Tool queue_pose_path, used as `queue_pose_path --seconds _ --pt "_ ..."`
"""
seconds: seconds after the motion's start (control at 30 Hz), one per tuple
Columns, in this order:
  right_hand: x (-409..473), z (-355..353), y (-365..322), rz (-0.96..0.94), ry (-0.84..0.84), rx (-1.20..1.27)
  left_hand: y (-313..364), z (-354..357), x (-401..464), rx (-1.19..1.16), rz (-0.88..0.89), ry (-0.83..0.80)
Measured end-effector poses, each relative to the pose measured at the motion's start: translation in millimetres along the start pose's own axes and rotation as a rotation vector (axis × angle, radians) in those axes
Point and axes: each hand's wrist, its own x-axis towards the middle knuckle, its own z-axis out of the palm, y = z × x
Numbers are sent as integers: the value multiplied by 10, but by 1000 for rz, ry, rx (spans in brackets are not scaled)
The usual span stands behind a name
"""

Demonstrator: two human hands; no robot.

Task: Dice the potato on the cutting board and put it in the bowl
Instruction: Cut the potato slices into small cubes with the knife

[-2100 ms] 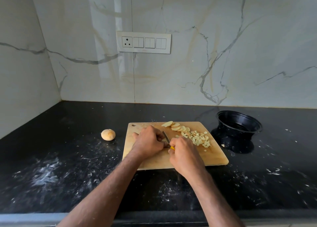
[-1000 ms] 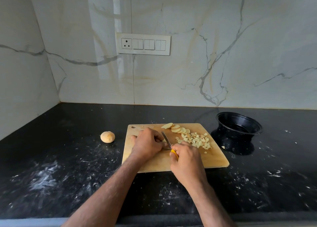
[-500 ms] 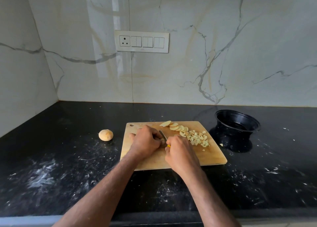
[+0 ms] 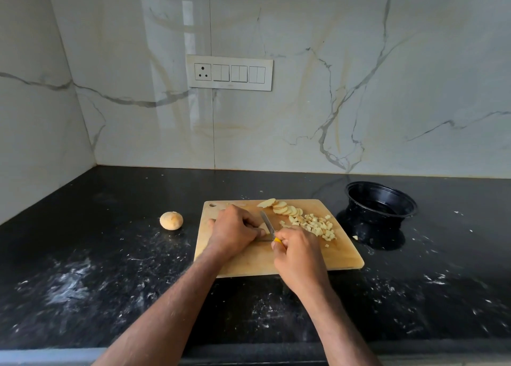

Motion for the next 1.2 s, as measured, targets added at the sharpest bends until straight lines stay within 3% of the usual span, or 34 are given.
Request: queue_pose_path --seconds 0.4,0.77,0.97,1.2 --pt "-32 -7 -42 -53 -21 -53 5 -3 17 -25 -9 0" --pt "117 -39 14 14 -173 0 -2 8 66 -9 -39 -46" --pt "160 23 -130 -36 -153 -120 17 -2 27 4 -31 -37" --pt "-146 -209 -63 -17 -167 -33 7 11 13 2 -35 -22"
